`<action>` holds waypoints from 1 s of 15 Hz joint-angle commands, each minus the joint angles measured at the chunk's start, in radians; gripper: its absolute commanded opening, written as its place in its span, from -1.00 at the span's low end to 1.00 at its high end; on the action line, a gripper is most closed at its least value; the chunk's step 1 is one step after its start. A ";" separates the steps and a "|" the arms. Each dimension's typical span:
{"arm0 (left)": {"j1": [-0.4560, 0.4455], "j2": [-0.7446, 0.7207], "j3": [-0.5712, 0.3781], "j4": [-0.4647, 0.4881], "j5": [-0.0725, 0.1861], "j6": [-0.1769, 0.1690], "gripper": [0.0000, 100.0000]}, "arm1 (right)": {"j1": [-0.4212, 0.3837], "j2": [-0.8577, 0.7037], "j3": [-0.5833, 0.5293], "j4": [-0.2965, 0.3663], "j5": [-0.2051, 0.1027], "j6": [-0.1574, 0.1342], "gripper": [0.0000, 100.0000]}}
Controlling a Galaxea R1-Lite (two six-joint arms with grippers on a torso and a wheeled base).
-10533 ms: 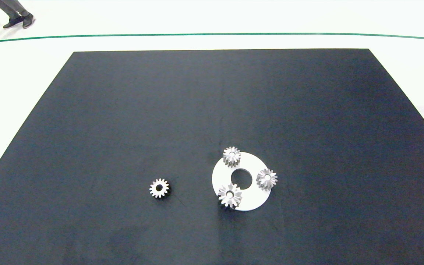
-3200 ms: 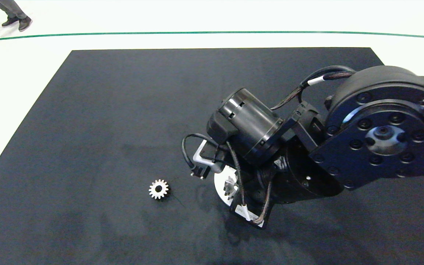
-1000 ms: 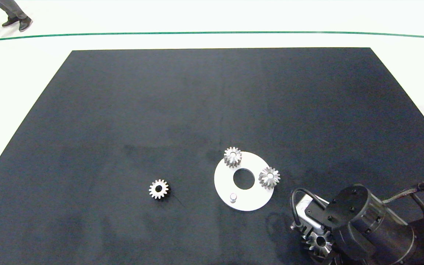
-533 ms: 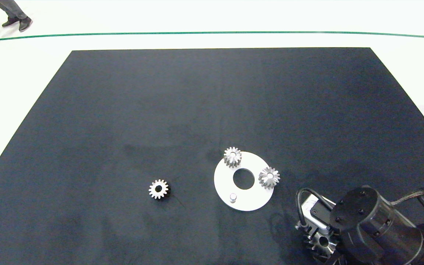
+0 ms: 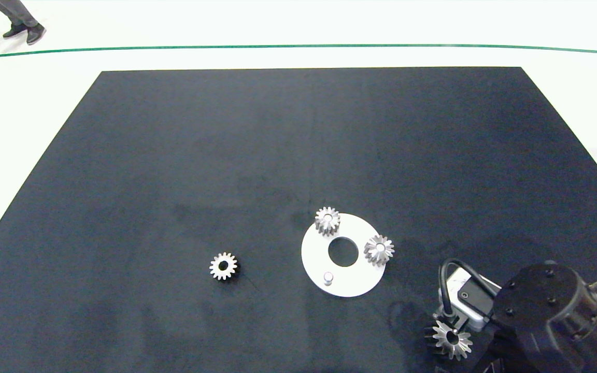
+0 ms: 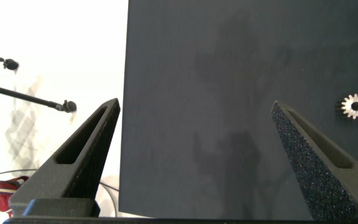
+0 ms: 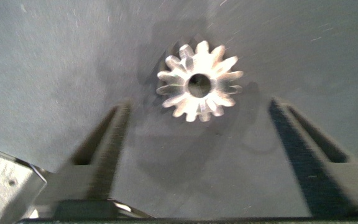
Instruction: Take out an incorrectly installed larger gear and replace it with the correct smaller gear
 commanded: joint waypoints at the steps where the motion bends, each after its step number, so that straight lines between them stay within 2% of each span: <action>1: 0.002 0.024 -0.005 -0.009 -0.001 -0.005 1.00 | 0.004 -0.251 -0.017 -0.028 -0.003 -0.060 1.00; 3: -0.001 0.086 0.001 -0.037 -0.008 -0.025 1.00 | 0.004 -0.422 -0.030 -0.089 0.026 -0.115 1.00; 4: -0.021 0.119 0.001 -0.037 -0.018 -0.054 1.00 | 0.003 -0.506 -0.062 -0.135 0.043 -0.172 1.00; 5: -0.137 0.144 -0.007 -0.038 -0.030 -0.097 1.00 | 0.003 -0.590 -0.096 -0.143 0.046 -0.230 1.00; 6: -0.252 0.171 -0.024 -0.042 -0.021 -0.137 1.00 | 0.004 -0.649 -0.115 -0.143 0.046 -0.259 1.00; 7: -0.401 0.248 -0.117 -0.034 -0.010 -0.209 1.00 | 0.006 -0.725 -0.148 -0.151 0.057 -0.302 1.00; 8: -0.407 0.297 -0.146 -0.017 -0.010 -0.209 1.00 | 0.006 -0.761 -0.175 -0.152 0.081 -0.331 1.00; 10: -0.407 0.380 -0.136 0.000 -0.010 -0.221 1.00 | 0.004 -0.808 -0.224 -0.180 0.100 -0.345 1.00; 12: -0.444 0.440 -0.120 0.001 -0.011 -0.275 1.00 | 0.004 -0.839 -0.260 -0.186 0.103 -0.379 1.00; 13: -0.460 0.463 -0.119 0.003 -0.005 -0.276 1.00 | 0.004 -0.847 -0.269 -0.186 0.103 -0.388 1.00; 14: -0.475 0.490 -0.119 0.006 0.018 -0.275 1.00 | 0.006 -0.847 -0.272 -0.183 0.104 -0.389 1.00; 15: -0.509 0.538 -0.116 0.011 0.061 -0.276 1.00 | 0.006 -0.845 -0.269 -0.183 0.106 -0.389 1.00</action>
